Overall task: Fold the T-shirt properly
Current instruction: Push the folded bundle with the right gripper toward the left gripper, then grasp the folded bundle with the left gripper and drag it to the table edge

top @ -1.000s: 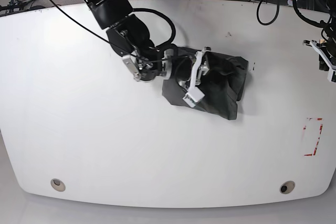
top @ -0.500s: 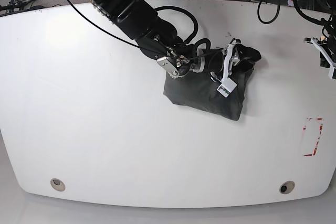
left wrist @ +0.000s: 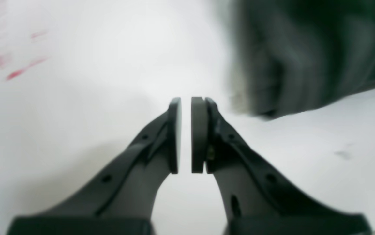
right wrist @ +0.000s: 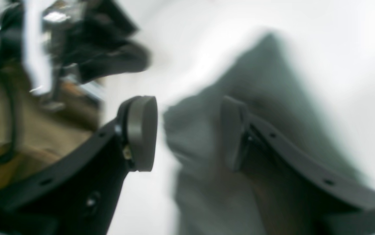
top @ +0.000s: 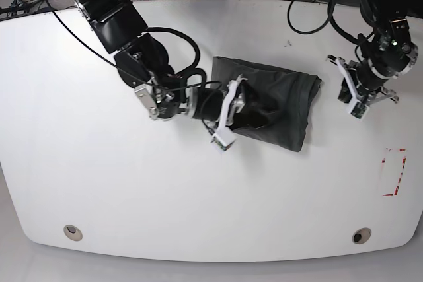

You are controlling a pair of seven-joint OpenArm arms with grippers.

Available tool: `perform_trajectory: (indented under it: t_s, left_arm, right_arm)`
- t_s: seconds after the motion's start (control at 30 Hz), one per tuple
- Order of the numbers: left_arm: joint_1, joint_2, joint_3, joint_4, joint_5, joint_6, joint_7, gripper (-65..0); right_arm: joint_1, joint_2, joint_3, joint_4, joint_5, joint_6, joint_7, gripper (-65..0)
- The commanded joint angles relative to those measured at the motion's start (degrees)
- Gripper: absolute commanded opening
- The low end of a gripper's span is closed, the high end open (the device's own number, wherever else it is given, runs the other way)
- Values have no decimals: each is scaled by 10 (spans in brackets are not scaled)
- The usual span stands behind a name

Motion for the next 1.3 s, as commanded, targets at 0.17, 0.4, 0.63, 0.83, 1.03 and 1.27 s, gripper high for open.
perform_trajectory:
  t_s: [0.17, 0.4, 0.63, 0.83, 1.03, 1.27]
  left_arm:
    - [-31, 101, 118, 8, 143, -1, -15, -615]
    - [-35, 139, 137, -17, 191, -1, -15, -615]
    - [-35, 110, 136, -60, 191, -1, -16, -615]
    - [-52, 75, 136, -121, 191, -1, -68, -615]
    - [-94, 35, 136, -203, 191, -1, -97, -615]
    - [-145, 23, 138, -232, 191, -1, -98, -615]
  right_arm:
    - [23, 54, 58, -25, 6, 3, 1, -360]
    - [37, 54, 57, -106, -34, 6, 25, -469]
    - [31, 0, 60, -152, -227, 5, 51, -496]
    - [9, -1, 82, -154, -261, 9, 80, -496]
    - [-4, 18, 99, -152, -262, 10, 80, -496]
    - [-43, 28, 97, -89, -264, 8, 79, -496]
